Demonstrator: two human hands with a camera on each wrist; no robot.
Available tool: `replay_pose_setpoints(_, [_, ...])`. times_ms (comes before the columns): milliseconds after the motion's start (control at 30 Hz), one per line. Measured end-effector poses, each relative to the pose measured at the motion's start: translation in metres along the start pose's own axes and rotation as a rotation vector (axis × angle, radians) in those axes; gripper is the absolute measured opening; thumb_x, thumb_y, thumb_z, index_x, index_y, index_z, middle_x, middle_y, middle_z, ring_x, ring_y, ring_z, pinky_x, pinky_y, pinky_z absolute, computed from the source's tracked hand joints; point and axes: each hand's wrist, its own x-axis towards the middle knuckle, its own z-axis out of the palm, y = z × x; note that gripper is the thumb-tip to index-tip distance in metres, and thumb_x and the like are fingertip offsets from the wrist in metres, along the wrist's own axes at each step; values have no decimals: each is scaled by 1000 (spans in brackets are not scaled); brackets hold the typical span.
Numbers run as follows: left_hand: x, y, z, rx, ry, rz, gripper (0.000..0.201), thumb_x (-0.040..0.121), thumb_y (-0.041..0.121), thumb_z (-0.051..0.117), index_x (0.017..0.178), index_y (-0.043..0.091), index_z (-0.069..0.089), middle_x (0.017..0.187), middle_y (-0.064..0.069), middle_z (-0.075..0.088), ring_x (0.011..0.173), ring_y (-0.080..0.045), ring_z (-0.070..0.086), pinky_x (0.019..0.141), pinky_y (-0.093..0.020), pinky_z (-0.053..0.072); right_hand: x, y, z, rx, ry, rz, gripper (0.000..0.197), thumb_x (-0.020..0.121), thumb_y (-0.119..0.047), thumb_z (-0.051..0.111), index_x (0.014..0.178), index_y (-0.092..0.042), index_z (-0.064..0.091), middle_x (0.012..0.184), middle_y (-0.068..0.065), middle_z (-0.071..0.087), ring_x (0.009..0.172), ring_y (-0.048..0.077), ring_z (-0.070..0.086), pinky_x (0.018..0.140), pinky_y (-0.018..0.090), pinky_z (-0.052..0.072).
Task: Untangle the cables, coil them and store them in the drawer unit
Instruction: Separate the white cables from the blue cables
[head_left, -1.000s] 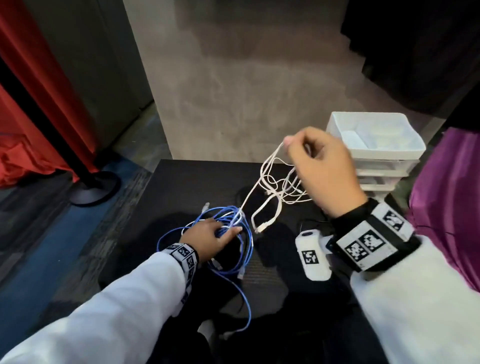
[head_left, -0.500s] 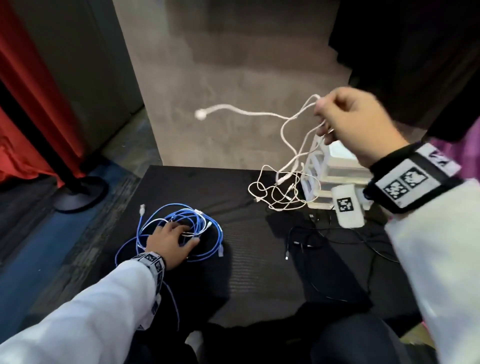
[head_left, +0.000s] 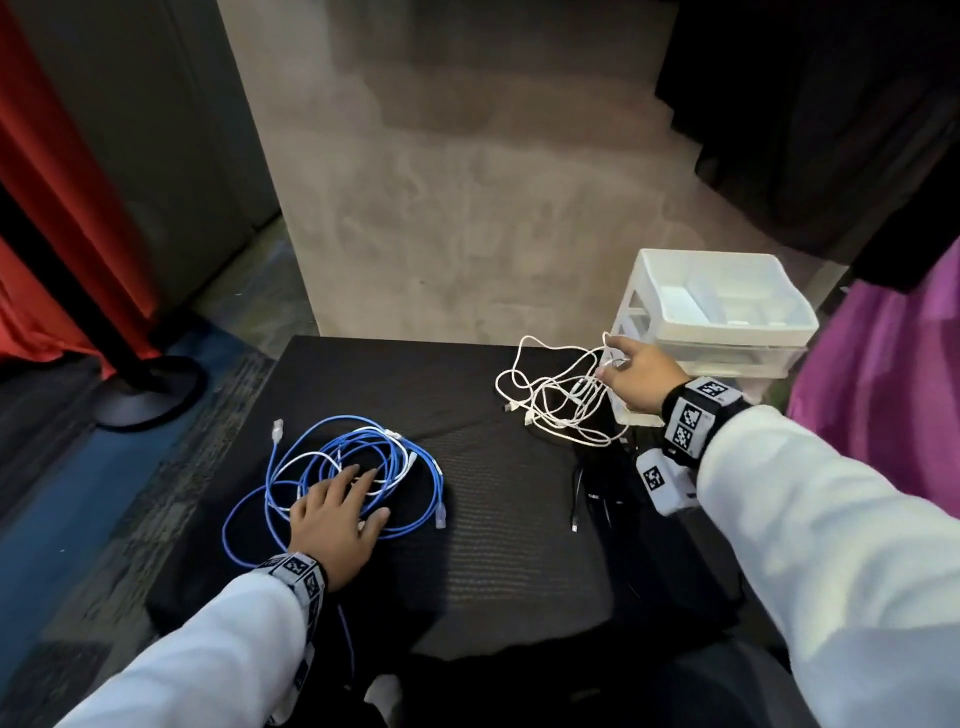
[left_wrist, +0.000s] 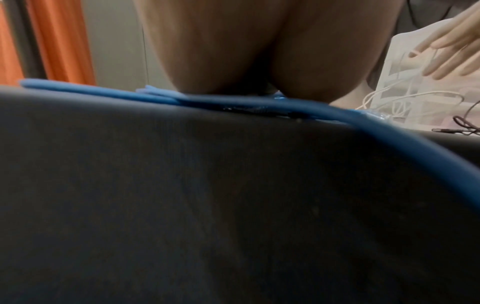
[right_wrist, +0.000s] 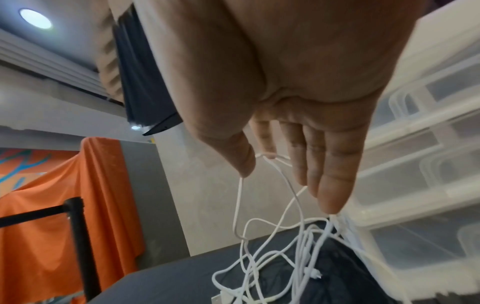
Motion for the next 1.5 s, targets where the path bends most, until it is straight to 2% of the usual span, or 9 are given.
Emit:
replay_pose_setpoints(167, [-1, 1, -2, -16, -9, 3, 86, 79, 75, 14, 153, 40, 40, 162, 9, 36, 146, -24, 35, 116, -47, 25, -34, -3, -6, -108, 72, -12, 65, 98, -46, 63, 155, -23, 44, 136, 11, 68, 127, 33, 62, 107, 39, 48])
replay_pose_setpoints(300, [-1, -1, -9, -50, -77, 15, 80, 82, 75, 22, 154, 43, 36, 163, 13, 32, 148, -22, 30, 118, -47, 21, -84, 0, -1, 221, 109, 18, 39, 91, -54, 67, 122, -31, 65, 93, -2, 74, 86, 25, 70, 87, 40, 58])
replay_pose_setpoints(533, [-4, -14, -37, -778, 263, -198, 29, 98, 32, 56, 126, 31, 65, 118, 6, 67, 103, -30, 70, 96, -48, 56, -183, 2, 61, 613, -64, 10, 14, 102, -31, 64, 97, -22, 74, 95, 3, 78, 82, 9, 71, 72, 31, 56])
replay_pose_setpoints(633, [-19, -19, -51, -611, 338, -282, 17, 97, 18, 59, 106, 18, 74, 103, -4, 69, 95, -23, 66, 87, -26, 44, -207, -2, 101, 603, -181, 19, 13, 101, -25, 65, 94, -20, 74, 93, 7, 78, 81, 12, 70, 71, 28, 54])
replay_pose_setpoints(767, [-37, -21, -52, -425, 207, -228, 10, 94, 24, 67, 98, 18, 74, 102, -2, 63, 83, -17, 63, 87, -27, 47, -219, -15, 150, 463, -292, -72, 10, 97, -30, 69, 89, -28, 75, 85, 2, 75, 74, 16, 67, 74, 30, 52])
replay_pose_setpoints(1000, [-31, -3, -48, -338, 208, -37, 24, 91, 33, 69, 114, 30, 71, 118, 6, 62, 113, -25, 60, 100, -43, 49, -180, -93, 187, 306, -256, -256, 14, 97, -23, 69, 108, -18, 76, 106, -2, 74, 96, 16, 67, 94, 24, 48])
replay_pose_setpoints(1167, [-27, 21, -45, -64, -199, -281, 61, 90, 62, 54, 147, 48, 36, 164, 9, 19, 154, -33, 11, 113, -72, 18, -140, -148, 204, 224, -225, -321, 37, 102, -18, 56, 138, -17, 64, 137, 4, 66, 123, 24, 62, 107, 30, 42])
replay_pose_setpoints(1333, [-34, 13, -29, -126, -251, -166, 73, 97, 44, 57, 159, 37, 21, 172, -3, -3, 156, -43, -8, 124, -64, 4, -118, -163, 239, 56, -465, -187, 53, 105, -34, 53, 154, -17, 44, 158, 9, 47, 140, 30, 50, 116, 37, 41])
replay_pose_setpoints(1500, [-49, -1, -36, -215, 135, -119, 53, 80, 44, 74, 126, 26, 54, 145, -9, 40, 136, -33, 38, 107, -50, 45, -108, -148, 252, -22, -325, -112, 41, 97, -43, 68, 133, -24, 63, 142, 7, 52, 120, 30, 61, 95, 32, 46])
